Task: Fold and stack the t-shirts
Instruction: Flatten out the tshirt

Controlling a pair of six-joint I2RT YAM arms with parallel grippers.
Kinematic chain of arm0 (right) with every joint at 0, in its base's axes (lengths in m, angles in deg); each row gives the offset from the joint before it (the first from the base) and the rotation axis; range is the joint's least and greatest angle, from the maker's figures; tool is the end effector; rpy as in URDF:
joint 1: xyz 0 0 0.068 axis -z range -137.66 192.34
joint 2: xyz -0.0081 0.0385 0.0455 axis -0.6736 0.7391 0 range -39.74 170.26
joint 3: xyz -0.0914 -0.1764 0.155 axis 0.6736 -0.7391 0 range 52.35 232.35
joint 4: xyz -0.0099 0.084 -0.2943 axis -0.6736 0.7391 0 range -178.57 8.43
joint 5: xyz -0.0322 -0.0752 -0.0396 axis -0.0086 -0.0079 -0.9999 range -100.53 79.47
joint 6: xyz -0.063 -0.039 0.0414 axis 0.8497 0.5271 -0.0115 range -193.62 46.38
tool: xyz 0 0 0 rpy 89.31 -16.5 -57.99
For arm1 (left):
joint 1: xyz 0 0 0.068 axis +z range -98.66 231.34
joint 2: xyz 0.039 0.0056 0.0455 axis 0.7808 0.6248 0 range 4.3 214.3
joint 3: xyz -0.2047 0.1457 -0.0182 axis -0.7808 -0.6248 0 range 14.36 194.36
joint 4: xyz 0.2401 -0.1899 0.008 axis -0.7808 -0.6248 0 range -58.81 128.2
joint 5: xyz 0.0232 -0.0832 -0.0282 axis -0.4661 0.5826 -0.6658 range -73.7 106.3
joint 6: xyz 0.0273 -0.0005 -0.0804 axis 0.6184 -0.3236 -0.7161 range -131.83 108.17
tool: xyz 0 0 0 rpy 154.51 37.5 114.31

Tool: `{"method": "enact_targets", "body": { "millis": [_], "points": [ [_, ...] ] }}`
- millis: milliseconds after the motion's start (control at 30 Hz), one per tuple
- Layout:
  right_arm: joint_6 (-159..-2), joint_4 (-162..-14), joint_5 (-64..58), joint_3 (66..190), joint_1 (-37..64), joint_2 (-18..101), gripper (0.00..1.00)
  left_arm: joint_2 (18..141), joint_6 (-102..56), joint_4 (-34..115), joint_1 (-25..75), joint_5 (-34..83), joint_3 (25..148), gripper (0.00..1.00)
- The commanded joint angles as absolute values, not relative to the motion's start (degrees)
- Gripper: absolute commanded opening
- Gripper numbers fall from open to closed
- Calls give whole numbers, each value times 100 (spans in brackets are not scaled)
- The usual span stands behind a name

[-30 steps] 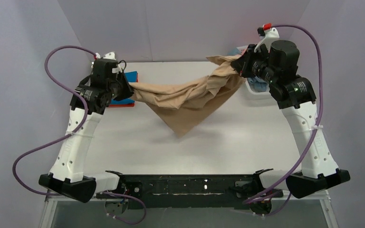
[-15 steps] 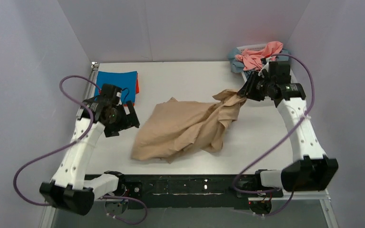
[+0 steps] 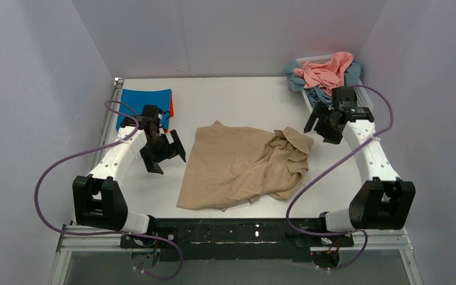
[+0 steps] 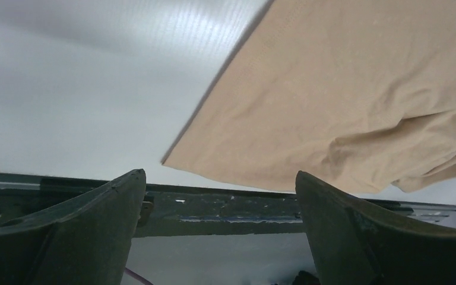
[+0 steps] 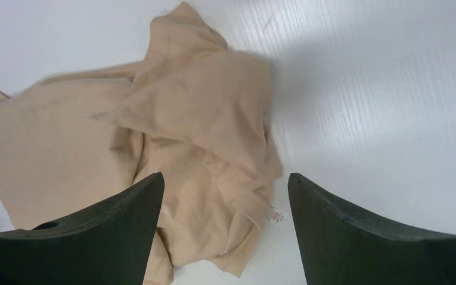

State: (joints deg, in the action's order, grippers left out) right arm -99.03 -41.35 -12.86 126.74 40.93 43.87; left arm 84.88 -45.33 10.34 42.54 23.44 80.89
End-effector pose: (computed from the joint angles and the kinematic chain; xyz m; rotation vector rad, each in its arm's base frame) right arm 0.3731 0.0061 0.2430 0.5474 2.5008 0.1284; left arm 0.3826 -0.0684 0.2409 -0.4391 2.3105 -0.5153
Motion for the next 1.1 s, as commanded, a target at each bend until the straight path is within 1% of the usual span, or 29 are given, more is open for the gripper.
{"method": "enact_targets", "body": {
  "millis": [0, 133, 267, 333, 433, 600, 667, 733, 800, 867, 933, 1033, 1067],
  "points": [
    [-9692, -4650, -1119, 11710, 3892, 3512, 84, 8894, -4476, 1238, 4250, 3297, 7916, 98],
    [-9192, -5160, -740, 11393, 3500, 3096, 83, 9711, -4339, 1627, 4140, 3216, 8808, 98],
    [-8645, -6097, -871, 11246, 2949, 3007, 82, 10791, -4104, 1751, 3941, 3198, 10030, 98],
    [-8366, -6384, -1015, 11356, 2781, 3221, 81, 11436, -3964, 1779, 3877, 3072, 10611, 98],
    [-7755, -6389, -1335, 11780, 2712, 3785, 80, 12269, -3714, 1682, 3856, 3027, 11542, 98],
    [-6745, -6665, -1205, 12125, 2670, 4358, 80, 13546, -3344, 1430, 3837, 2979, 12745, 98],
    [-6540, -6719, -1103, 12236, 2670, 4576, 80, 13858, -3326, 1377, 3829, 3002, 13015, 98],
    [-6399, -6656, -933, 12398, 2670, 4821, 80, 14009, -3392, 1430, 3822, 3335, 13064, 98],
    [-6290, -6538, -857, 12555, 2674, 5098, 80, 14012, -3510, 1580, 3796, 3677, 12922, 94],
    [-6217, -6375, -854, 12739, 2661, 5367, 79, 13914, -3622, 1762, 3716, 3873, 12622, 87],
    [-6183, -6302, -920, 12880, 2651, 5579, 78, 13770, -3723, 1930, 3613, 4042, 12315, 73],
    [-6129, -6156, -856, 12999, 2652, 5791, 77, 13602, -3857, 2201, 3465, 4025, 11931, 60],
    [-6101, -6096, -786, 13020, 2644, 5835, 77, 13606, -3888, 2244, 3442, 4026, 11897, 51]
  ]
}}
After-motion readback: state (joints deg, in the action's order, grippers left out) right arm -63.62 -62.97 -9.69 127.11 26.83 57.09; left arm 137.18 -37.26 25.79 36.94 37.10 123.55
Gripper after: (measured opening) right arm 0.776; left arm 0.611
